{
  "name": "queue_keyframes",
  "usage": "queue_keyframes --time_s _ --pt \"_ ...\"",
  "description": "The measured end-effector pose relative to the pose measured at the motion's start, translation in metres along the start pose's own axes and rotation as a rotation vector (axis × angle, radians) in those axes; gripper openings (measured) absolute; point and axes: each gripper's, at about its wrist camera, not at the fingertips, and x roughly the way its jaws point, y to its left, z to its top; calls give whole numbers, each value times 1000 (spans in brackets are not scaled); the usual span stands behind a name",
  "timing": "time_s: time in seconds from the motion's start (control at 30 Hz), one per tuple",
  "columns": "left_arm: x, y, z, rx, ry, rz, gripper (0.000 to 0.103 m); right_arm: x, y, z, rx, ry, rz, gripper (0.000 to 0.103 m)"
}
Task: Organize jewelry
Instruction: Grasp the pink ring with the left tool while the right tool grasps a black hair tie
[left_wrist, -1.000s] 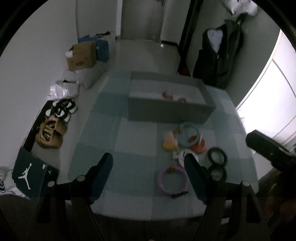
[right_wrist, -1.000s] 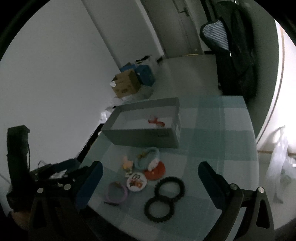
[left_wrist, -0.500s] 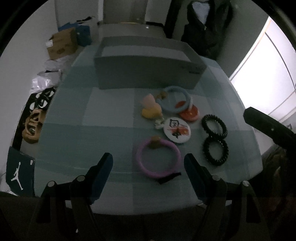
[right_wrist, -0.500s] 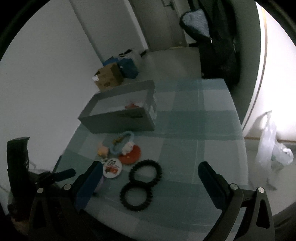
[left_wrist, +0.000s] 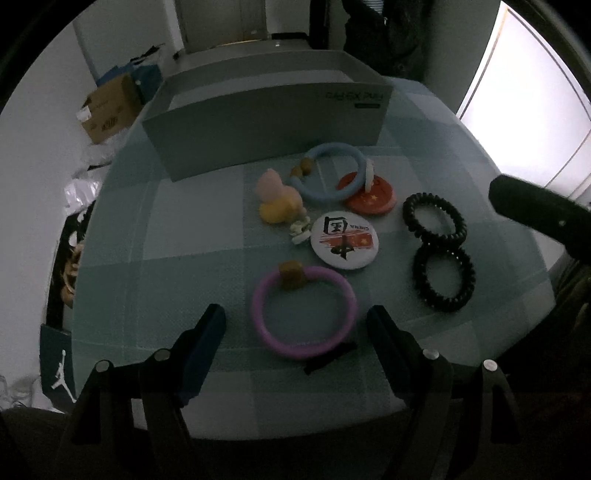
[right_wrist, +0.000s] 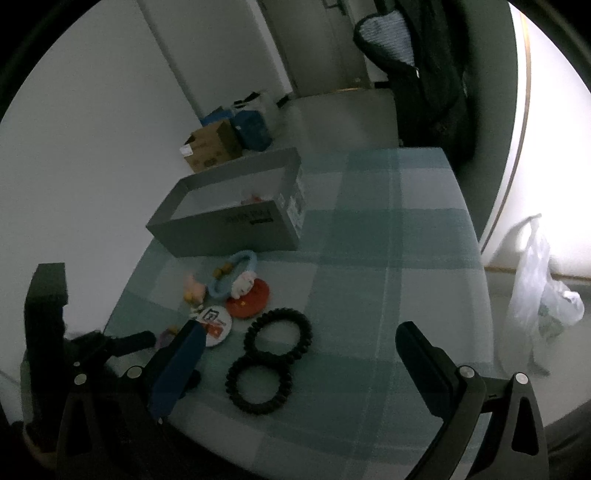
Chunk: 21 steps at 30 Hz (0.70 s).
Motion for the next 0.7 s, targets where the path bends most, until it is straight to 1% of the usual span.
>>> queue_keyframes --time_s 0.03,0.07,0.1,0.27,0.4,0.53,0.7 --pt "-1 0 0 0 -3 2 65 1 0 0 2 4 0 103" --pt "-4 0 0 2 -8 -2 52 1 -1 -1 6 7 1 103" --pt "-5 0 0 5 -14 -5 49 1 -1 -1 9 10 5 103" --pt "-3 1 4 3 -11 -17 47 0 1 -4 -2 20 19 103" --pt "-3 13 6 -46 -10 -52 46 3 6 -10 -16 44 40 102" --pt "-11 26 9 -94 -39 -62 46 8 18 -18 -59 81 61 95" --pt "-19 34 10 -145 -80 -67 46 16 33 -28 -128 120 36 87"
